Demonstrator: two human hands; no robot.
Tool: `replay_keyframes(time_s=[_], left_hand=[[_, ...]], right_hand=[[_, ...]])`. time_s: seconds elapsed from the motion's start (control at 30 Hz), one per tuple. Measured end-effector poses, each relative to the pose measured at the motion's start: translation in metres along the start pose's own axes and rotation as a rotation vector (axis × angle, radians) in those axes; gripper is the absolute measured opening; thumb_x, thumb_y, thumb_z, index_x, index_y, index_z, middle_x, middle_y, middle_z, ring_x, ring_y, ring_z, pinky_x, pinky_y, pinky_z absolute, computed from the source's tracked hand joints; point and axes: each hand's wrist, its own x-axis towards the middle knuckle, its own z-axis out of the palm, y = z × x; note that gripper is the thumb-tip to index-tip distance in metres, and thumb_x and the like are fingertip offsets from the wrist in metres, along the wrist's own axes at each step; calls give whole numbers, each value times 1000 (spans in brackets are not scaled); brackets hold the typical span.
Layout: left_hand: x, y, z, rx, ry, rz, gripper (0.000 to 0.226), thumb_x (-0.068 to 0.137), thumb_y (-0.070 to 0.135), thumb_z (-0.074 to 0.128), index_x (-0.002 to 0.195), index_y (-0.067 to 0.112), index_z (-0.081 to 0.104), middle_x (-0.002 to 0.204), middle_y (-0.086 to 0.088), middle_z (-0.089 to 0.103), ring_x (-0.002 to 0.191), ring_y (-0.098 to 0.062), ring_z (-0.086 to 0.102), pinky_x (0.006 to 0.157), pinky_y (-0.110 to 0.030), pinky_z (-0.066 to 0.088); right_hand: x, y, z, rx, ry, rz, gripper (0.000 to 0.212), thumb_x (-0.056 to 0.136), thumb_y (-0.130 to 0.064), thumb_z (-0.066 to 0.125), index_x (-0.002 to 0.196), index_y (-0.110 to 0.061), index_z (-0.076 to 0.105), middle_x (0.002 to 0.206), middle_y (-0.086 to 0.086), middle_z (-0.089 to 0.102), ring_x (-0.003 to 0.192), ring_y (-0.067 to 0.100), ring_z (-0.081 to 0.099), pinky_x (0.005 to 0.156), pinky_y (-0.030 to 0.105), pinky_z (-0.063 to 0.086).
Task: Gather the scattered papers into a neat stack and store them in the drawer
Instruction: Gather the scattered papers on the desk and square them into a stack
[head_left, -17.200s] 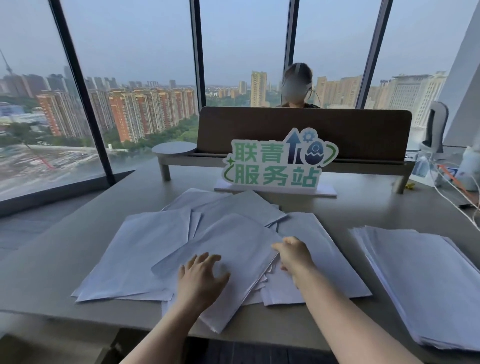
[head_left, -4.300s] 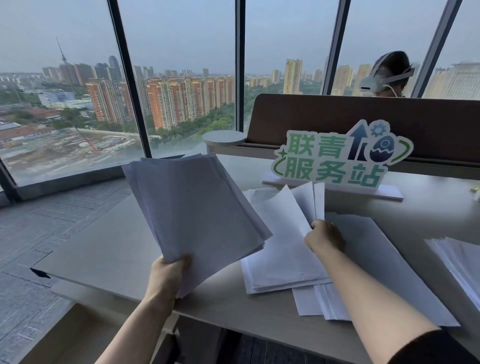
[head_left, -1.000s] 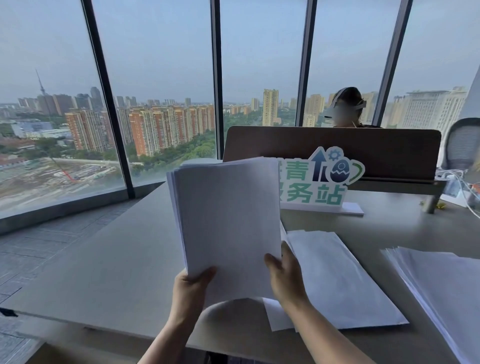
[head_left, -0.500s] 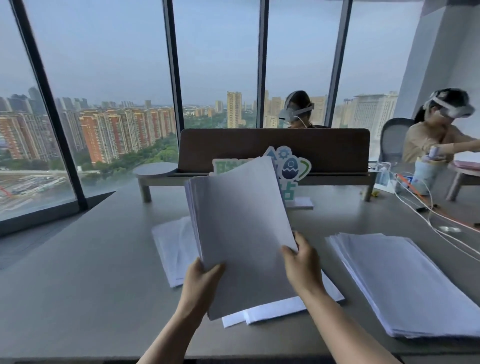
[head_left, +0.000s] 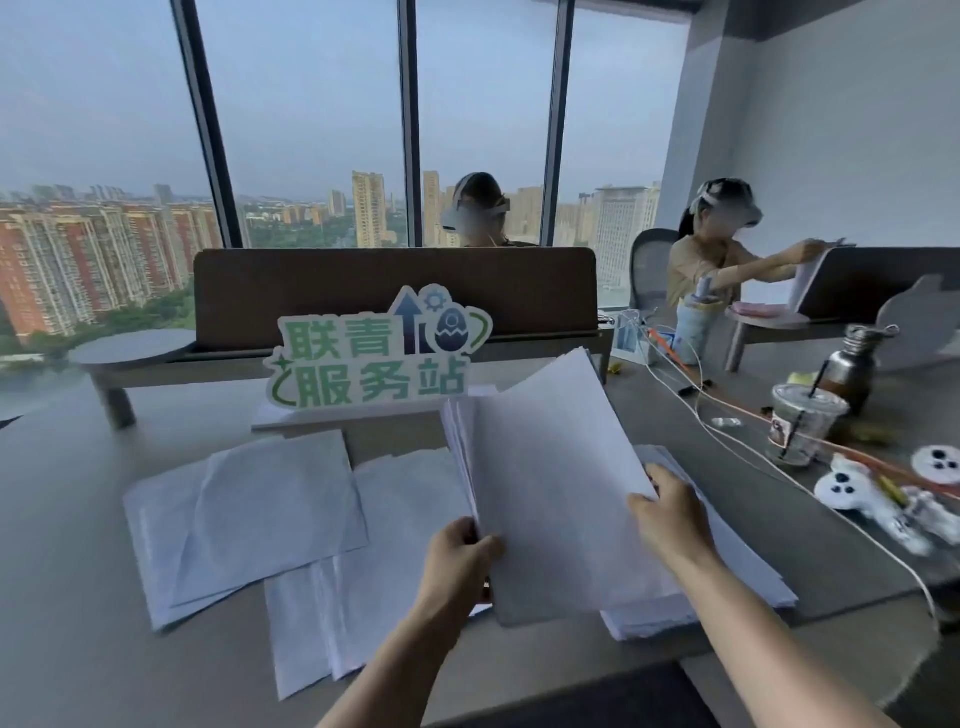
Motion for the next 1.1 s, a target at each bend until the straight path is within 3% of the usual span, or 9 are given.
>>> replay_keyframes(time_s=[0.17, 0.27, 0.5, 0.73, 0.9, 1.0, 1.1], left_hand=[[11, -3, 46, 7, -59, -38, 8, 85, 1, 56, 86, 4, 62, 78, -7, 68, 64, -18, 66, 47, -23, 49], [17, -5, 64, 8, -88, -59, 14, 85, 4, 57, 97, 2, 64, 88, -12, 71, 72, -23, 68, 54, -28, 54], [24, -12, 91, 40, -120, -111, 14, 84, 6, 59, 93, -1, 66, 87, -18, 71, 71, -27, 68, 53, -26, 53], [28, -22, 102, 3, -136, -178, 16, 83, 7, 63, 93, -4, 66, 90, -22, 72, 80, -34, 72, 67, -44, 61], [32, -24, 100, 66, -154, -197, 10, 84, 6, 67, 88, -3, 65, 83, -16, 70, 70, -26, 70, 53, -31, 57], [35, -26, 98, 133, -147, -197, 15, 82, 11, 71, 83, -2, 64, 81, -18, 69, 65, -28, 69, 53, -34, 58], [34, -26, 93, 174, -117, -189, 20, 80, 14, 72, 81, -4, 66, 78, -24, 69, 59, -31, 68, 52, -34, 57]], right_hand=[[20, 32, -32, -46, 15, 28, 21, 79, -6, 53, 92, -19, 64, 78, 1, 68, 67, 28, 60, 56, 30, 45], [27, 47, -43, -64, 8, 66, 23, 77, -7, 52, 90, -20, 65, 73, -1, 67, 64, 25, 59, 53, 27, 43], [38, 72, -56, -105, -28, 109, 16, 75, -5, 50, 79, -17, 61, 66, 0, 64, 60, 28, 57, 53, 27, 39], [49, 87, -53, -183, -87, 122, 16, 76, -7, 51, 82, -19, 61, 71, 1, 64, 68, 30, 59, 59, 31, 44], [49, 96, -50, -298, -101, 146, 11, 75, -17, 54, 84, -21, 58, 76, 2, 64, 71, 28, 61, 65, 33, 51], [47, 97, -49, -377, -97, 145, 13, 77, -22, 56, 91, -23, 55, 92, 5, 64, 79, 29, 60, 64, 33, 47], [45, 95, -48, -497, -75, 143, 37, 82, -26, 56, 118, -26, 53, 119, 9, 55, 102, 34, 55, 73, 33, 42]])
